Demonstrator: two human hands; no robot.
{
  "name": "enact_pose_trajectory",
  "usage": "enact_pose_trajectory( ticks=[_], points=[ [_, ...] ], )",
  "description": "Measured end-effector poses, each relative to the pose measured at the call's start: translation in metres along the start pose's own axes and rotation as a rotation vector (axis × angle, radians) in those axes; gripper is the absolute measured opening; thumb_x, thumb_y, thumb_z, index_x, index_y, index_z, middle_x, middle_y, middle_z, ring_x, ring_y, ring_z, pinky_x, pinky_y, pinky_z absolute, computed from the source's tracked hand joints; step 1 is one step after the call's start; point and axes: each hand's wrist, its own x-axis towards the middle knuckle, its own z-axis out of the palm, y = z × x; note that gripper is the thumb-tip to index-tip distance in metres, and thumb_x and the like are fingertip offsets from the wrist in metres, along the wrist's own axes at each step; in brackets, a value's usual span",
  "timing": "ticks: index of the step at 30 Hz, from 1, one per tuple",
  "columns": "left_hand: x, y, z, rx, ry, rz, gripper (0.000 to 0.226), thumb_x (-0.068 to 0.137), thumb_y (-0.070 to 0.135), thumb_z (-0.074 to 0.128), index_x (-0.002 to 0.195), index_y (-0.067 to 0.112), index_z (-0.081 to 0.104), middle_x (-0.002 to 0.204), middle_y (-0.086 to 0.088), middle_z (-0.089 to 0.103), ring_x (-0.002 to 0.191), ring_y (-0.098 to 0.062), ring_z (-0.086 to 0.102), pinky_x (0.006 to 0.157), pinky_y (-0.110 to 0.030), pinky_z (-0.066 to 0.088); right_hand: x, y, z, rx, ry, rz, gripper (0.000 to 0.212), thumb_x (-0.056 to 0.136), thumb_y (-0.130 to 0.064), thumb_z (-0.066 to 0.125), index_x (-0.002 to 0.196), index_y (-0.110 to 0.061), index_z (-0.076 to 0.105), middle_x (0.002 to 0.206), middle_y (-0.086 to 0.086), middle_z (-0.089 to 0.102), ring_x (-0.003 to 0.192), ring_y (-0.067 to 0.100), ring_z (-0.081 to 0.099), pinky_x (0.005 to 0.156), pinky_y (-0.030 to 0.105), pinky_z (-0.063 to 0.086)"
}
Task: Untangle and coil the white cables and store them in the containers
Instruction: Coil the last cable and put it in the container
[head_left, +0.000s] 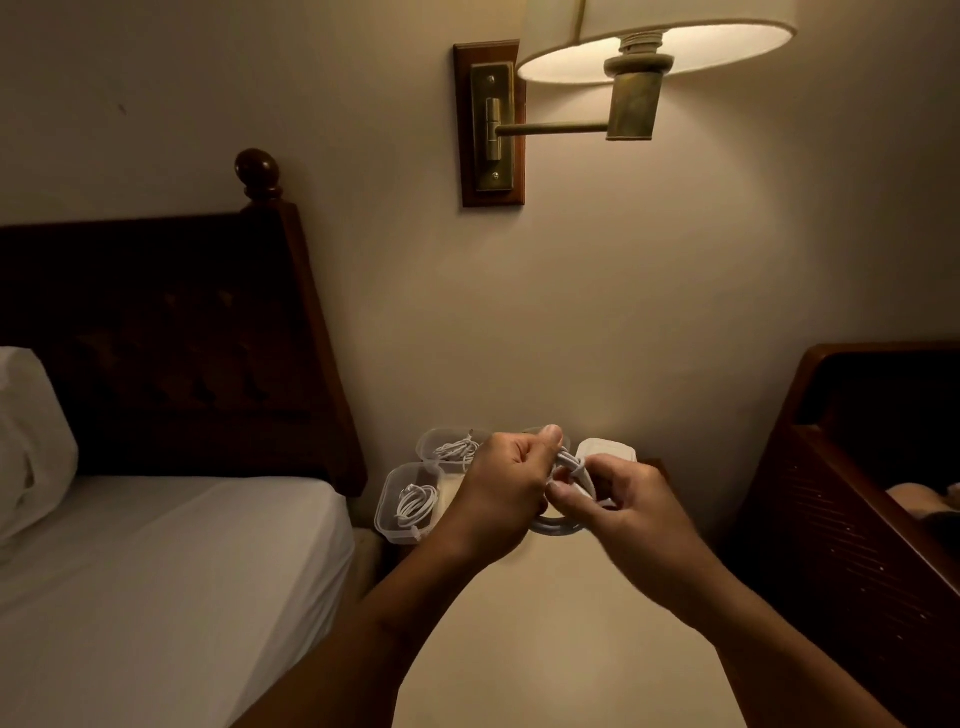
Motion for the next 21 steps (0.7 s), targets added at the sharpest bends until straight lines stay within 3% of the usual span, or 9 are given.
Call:
enact_pose_trajectory(
  ticks=[3, 5, 6, 8, 11, 13, 15, 18, 21],
  points=[
    [0.003, -0.005, 0.005, 0.090, 0.090, -0.015, 0.054, 0.099, 0.044, 0.053, 0.054, 0.015, 0.053, 0.052, -0.003, 0.043, 0.050, -0.018, 0.040, 0.053, -0.041, 0.038, -0.003, 0.002, 0.006, -0.679, 0.062, -0.123, 0.023, 0.103, -0.032, 0.050, 0.092, -0.019, 0.065, 0.084, -0.001, 0.069, 0.075, 0.019, 0.063, 0.061, 0.033, 0.048],
    [0.003, -0.008, 0.013, 0.134, 0.120, -0.027, 0.061, 0.102, 0.035, 0.054, 0.043, 0.018, 0.052, 0.041, 0.009, 0.039, 0.044, -0.014, 0.036, 0.053, -0.039, 0.035, -0.008, -0.007, 0.010, -1.058, 0.004, -0.107, 0.028, 0.107, -0.032, 0.038, 0.109, -0.016, 0.060, 0.103, 0.004, 0.068, 0.081, 0.018, 0.058, 0.064, 0.028, 0.042],
    [0.004, -0.011, 0.017, 0.152, 0.136, -0.048, 0.065, 0.103, 0.029, 0.054, 0.038, 0.023, 0.054, 0.036, 0.008, 0.039, 0.040, -0.010, 0.034, 0.054, -0.034, 0.033, -0.011, -0.009, 0.011, -1.128, -0.012, -0.097, 0.028, 0.108, -0.031, 0.035, 0.115, -0.017, 0.058, 0.109, 0.003, 0.067, 0.082, 0.017, 0.055, 0.065, 0.026, 0.039],
    [0.008, -0.019, 0.016, 0.168, 0.153, -0.083, 0.067, 0.103, 0.025, 0.054, 0.036, 0.023, 0.053, 0.034, 0.007, 0.038, 0.038, -0.008, 0.033, 0.053, -0.029, 0.031, -0.013, -0.011, 0.012, -1.158, -0.027, -0.080, 0.028, 0.108, -0.033, 0.032, 0.115, -0.020, 0.056, 0.109, 0.002, 0.066, 0.083, 0.017, 0.058, 0.064, 0.026, 0.037],
    [0.012, -0.027, 0.014, 0.062, 0.119, -0.144, 0.060, 0.102, 0.023, 0.056, 0.044, 0.021, 0.040, 0.042, 0.006, 0.032, 0.038, -0.013, 0.028, 0.046, -0.024, 0.031, -0.009, -0.005, 0.003, -1.080, -0.023, -0.061, 0.036, 0.106, -0.047, 0.028, 0.097, -0.024, 0.055, 0.088, 0.001, 0.062, 0.070, 0.018, 0.053, 0.057, 0.029, 0.036],
    [0.015, -0.029, 0.011, 0.015, 0.078, -0.177, 0.051, 0.103, 0.020, 0.055, 0.054, 0.013, 0.043, 0.048, 0.001, 0.031, 0.039, -0.013, 0.027, 0.041, -0.019, 0.030, -0.013, 0.000, -0.001, -1.069, -0.025, -0.091, 0.037, 0.105, -0.050, 0.031, 0.087, -0.026, 0.053, 0.078, 0.000, 0.059, 0.063, 0.017, 0.052, 0.054, 0.034, 0.042],
    [0.023, -0.034, -0.005, 0.074, 0.217, -0.216, 0.050, 0.103, 0.021, 0.056, 0.055, 0.011, 0.046, 0.047, 0.000, 0.035, 0.039, -0.014, 0.031, 0.043, -0.021, 0.032, -0.021, 0.003, -0.006, -1.020, -0.002, -0.212, 0.037, 0.103, -0.044, 0.041, 0.072, -0.025, 0.046, 0.065, -0.002, 0.055, 0.053, 0.016, 0.048, 0.049, 0.035, 0.041],
    [0.036, -0.060, -0.060, 0.093, 0.524, -0.304, 0.051, 0.102, 0.020, 0.056, 0.052, 0.011, 0.055, 0.039, 0.005, 0.047, 0.035, -0.012, 0.043, 0.051, -0.028, 0.038, -0.028, 0.000, -0.032, -0.746, 0.112, -0.292, 0.046, 0.098, -0.034, 0.049, 0.057, -0.018, 0.038, 0.046, -0.001, 0.042, 0.039, 0.017, 0.039, 0.042, 0.038, 0.034],
    [0.028, -0.060, -0.070, 0.041, 0.458, -0.271, 0.052, 0.105, 0.021, 0.054, 0.054, 0.015, 0.048, 0.043, 0.003, 0.038, 0.034, -0.013, 0.036, 0.048, -0.024, 0.031, -0.014, -0.003, -0.050, -0.550, 0.190, -0.284, 0.052, 0.100, -0.038, 0.052, 0.054, -0.014, 0.050, 0.045, 0.003, 0.047, 0.039, 0.020, 0.043, 0.044, 0.037, 0.037]
  ],
)
